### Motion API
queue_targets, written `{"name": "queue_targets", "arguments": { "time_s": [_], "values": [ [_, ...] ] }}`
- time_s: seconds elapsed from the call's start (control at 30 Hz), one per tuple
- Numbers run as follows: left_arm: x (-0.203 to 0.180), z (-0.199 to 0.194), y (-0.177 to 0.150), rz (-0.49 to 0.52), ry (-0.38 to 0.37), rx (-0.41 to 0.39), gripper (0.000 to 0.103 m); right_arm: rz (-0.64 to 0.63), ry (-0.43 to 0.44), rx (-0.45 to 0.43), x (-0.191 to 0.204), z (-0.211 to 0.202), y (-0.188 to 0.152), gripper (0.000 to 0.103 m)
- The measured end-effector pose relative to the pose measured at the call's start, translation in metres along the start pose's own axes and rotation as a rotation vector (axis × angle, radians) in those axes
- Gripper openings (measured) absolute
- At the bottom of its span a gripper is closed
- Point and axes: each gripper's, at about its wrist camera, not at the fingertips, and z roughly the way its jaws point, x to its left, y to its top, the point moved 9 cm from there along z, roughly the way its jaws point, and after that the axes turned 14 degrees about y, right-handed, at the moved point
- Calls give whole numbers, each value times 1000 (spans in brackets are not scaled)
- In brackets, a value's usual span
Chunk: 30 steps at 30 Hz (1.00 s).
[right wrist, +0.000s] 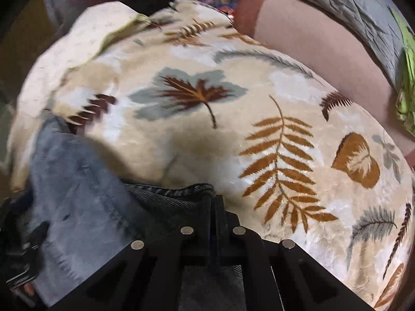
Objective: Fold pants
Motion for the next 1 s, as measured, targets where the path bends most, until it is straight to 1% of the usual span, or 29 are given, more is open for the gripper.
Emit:
{"name": "queue_targets", "arguments": {
  "time_s": [0.07,0.1,0.13,0.2,0.23,0.27,0.3,0.33,0.37,0.43,0.47,0.5,0.53,0.57,0.6,0.63,0.67,0.73,0.77,0.87,0.9,0.97,1.0],
  "values": [
    [1,-1,-1,4,0,-5,77,37,29,2,-4,7,-3,2],
    [1,-1,-1,8,2,-8,77,54,49,-20,-5,5,-3,2],
    [1,-2,-2,10,6,-9,77,71,63,-47,-7,-1,-1,4],
    [2,-5,-2,-2,3,-6,77,122,78,-111,-14,-21,4,13],
    [4,-7,-1,-19,-4,-3,77,144,70,-136,-20,-31,7,27],
    [6,-11,1,-36,-11,-11,77,166,78,-152,-24,-38,9,58],
    [8,-17,4,-48,-12,-35,77,196,99,-168,-27,-45,11,74],
    [11,-23,9,-53,0,-72,77,225,130,-194,-29,-52,12,84],
    [14,-28,13,-58,14,-103,77,224,147,-198,-28,-54,12,83],
    [16,-32,18,-59,33,-133,77,196,177,-155,-21,-47,11,83],
    [15,-27,17,-42,45,-118,77,182,186,-123,-18,-40,12,83],
    [14,-16,11,-26,68,-75,77,174,194,-99,-15,-33,12,82],
    [14,-5,4,-13,80,-25,77,175,221,-50,-11,-18,12,80],
    [12,0,1,3,84,-7,78,181,233,-21,-9,-9,11,67],
    [11,-2,1,28,98,-35,78,183,241,10,-7,0,10,54],
    [10,-3,0,39,108,-43,78,181,247,74,-3,15,5,22],
    [9,-4,-1,47,110,-45,78,162,235,101,1,21,3,12],
    [10,-3,-2,37,96,-41,78,70,180,118,11,21,2,6],
    [11,-3,-2,36,93,-38,78,47,139,91,12,15,5,5],
    [10,-4,-3,34,101,-35,78,46,86,28,8,4,14,5],
    [10,-3,-2,36,105,-35,78,65,76,18,6,8,14,5],
    [9,-3,-3,36,109,-35,78,78,43,26,4,22,7,6],
    [9,-3,-3,37,111,-37,78,75,30,13,8,27,4,9]
  ]
}}
